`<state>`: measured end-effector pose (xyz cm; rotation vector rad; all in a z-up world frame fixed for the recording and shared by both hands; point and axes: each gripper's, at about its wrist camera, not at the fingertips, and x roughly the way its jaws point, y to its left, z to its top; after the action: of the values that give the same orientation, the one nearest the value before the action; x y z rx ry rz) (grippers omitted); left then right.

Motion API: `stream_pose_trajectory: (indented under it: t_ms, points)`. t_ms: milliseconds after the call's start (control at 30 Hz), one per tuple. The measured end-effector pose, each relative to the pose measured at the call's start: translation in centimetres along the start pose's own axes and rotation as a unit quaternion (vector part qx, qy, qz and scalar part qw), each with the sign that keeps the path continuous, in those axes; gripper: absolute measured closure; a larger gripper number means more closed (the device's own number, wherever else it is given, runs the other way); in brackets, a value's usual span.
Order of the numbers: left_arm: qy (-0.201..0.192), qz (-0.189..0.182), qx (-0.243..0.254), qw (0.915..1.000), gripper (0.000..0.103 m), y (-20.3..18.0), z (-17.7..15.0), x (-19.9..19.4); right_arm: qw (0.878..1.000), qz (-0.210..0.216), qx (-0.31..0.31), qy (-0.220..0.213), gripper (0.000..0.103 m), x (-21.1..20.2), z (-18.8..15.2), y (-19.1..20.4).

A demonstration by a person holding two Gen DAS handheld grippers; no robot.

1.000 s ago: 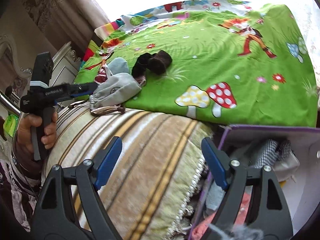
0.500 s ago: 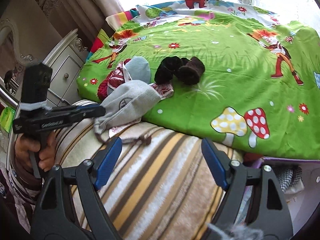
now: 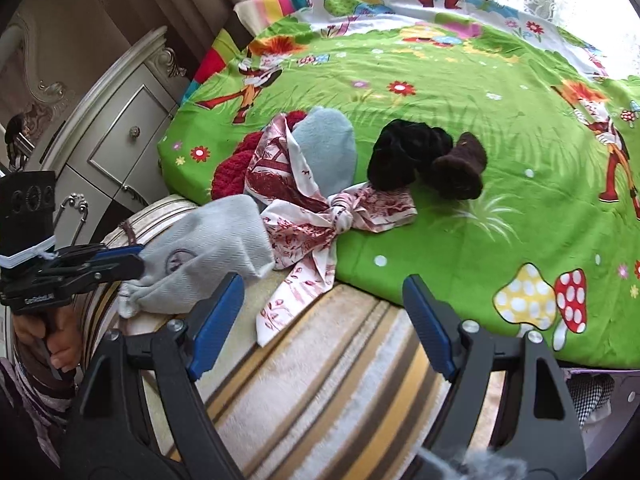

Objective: Organize soft objects
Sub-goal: 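Move both tools back to the pile and grasp the grey herringbone bag with the left tool, then grasp the black fuzzy sock with the right tool while the left tool holds the grey bag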

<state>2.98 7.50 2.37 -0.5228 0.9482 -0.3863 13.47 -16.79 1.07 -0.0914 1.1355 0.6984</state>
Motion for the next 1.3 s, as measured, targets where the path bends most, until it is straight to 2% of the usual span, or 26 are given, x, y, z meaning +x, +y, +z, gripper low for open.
stream_pose_trajectory:
  t_ms: [133,267,400,500,633,700,867,933,967,1167,1300]
  points:
    - [-0.006,0.003,0.004,1.0,0.088,0.7,-0.3,-1.1,1.0,0.007,0.014,0.014,0.019,1.5,0.7,0.1]
    - [-0.006,0.002,0.015,0.9999,0.088,1.2,-0.7,-1.9,1.0,-0.005,0.026,0.016,0.019,2.7,1.7,-0.3]
    - [-0.004,0.005,0.017,0.9998,0.085,1.4,-0.9,-1.8,0.997,0.023,0.073,0.017,0.019,4.1,2.7,-1.3]
    - [0.0,0.007,0.018,0.9998,0.078,1.4,-0.8,-1.5,0.991,0.04,0.125,0.011,0.021,4.8,3.2,-2.4]
    - [0.011,0.009,0.022,0.9996,0.06,1.3,-0.5,-0.9,0.984,0.048,0.172,0.01,0.028,5.8,3.4,-3.3]
    - [0.014,0.004,0.031,0.9994,0.056,0.8,-0.5,-0.7,0.982,0.047,0.184,0.013,0.031,6.3,3.4,-3.6]
    - [0.026,-0.004,0.035,0.999,0.056,0.5,-0.5,0.2,0.981,0.056,0.188,0.017,0.035,6.9,3.5,-3.6]
    - [0.028,0.0,0.038,0.9989,0.068,0.4,-0.6,0.3,0.979,0.059,0.195,0.014,0.035,6.6,3.3,-3.9]
    - [0.029,0.001,0.039,0.9988,0.068,0.4,-0.7,0.3,0.978,0.061,0.201,0.009,0.035,6.3,3.3,-4.2]
    - [0.028,-0.003,0.04,0.9988,0.072,0.5,-0.8,0.5,0.978,0.018,0.207,-0.029,0.035,3.7,4.1,-6.1]
    - [0.029,-0.006,0.037,0.9989,0.073,0.6,-0.8,0.6,0.977,0.013,0.211,-0.037,0.035,3.9,5.5,-6.9]
